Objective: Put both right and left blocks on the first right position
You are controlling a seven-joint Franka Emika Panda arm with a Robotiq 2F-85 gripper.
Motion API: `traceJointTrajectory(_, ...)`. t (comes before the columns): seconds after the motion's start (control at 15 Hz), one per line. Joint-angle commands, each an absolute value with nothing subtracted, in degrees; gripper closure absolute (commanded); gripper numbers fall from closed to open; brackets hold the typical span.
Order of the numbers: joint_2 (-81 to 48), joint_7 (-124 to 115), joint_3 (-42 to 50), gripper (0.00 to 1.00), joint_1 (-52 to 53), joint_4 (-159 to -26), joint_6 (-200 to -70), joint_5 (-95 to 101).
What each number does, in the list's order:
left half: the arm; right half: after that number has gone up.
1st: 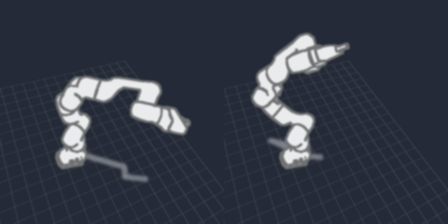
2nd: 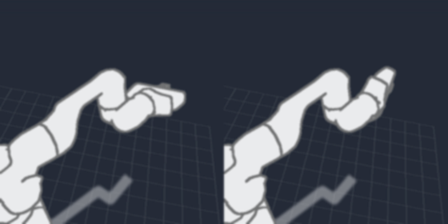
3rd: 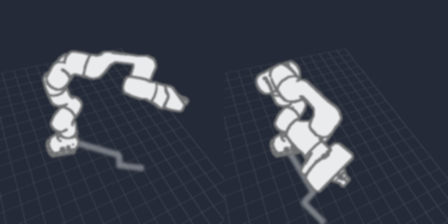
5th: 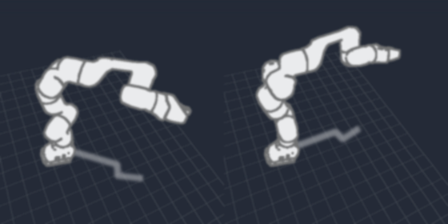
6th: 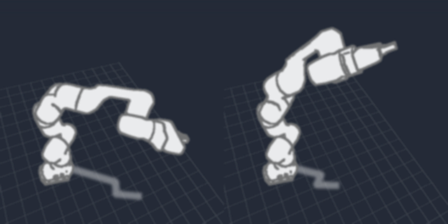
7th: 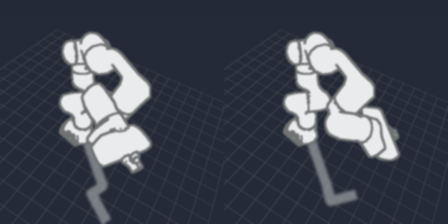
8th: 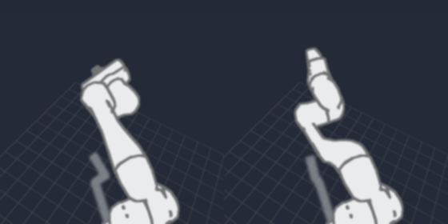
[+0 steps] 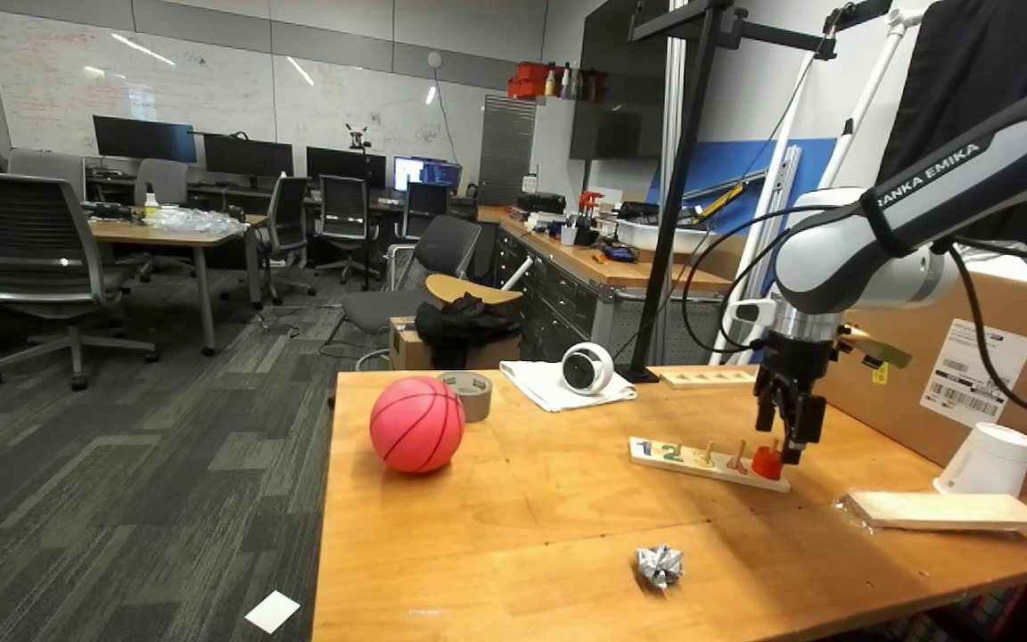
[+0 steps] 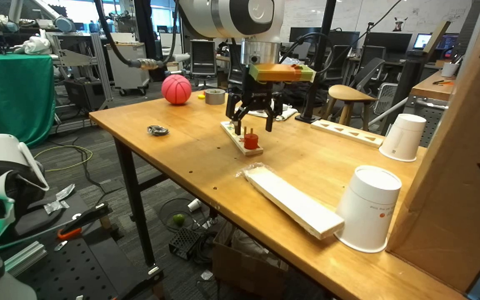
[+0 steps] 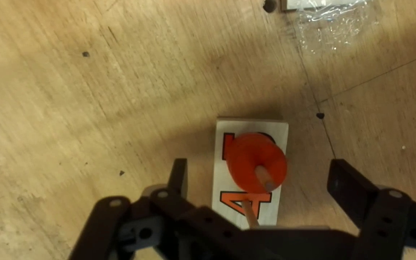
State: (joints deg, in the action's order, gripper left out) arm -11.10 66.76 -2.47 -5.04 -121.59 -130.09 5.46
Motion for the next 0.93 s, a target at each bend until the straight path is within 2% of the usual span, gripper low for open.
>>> traceJointTrajectory(0.0, -6.3, 68.5, -2.6, 0.0, -4.6, -126.2, -133.8, 3.6)
traceJointTrajectory(0.6, 4.1, 69.8, -3.9, 0.0, -0.7, -141.6, -142.1, -3.6)
traceJointTrajectory(0.67, -0.8, 68.7, -2.9, 0.0, -0.9, -136.2, -139.3, -0.9)
traceJointTrajectory(0.87, 1.8, 68.7, -2.9, 0.0, 0.3, -139.7, -140.6, -1.8)
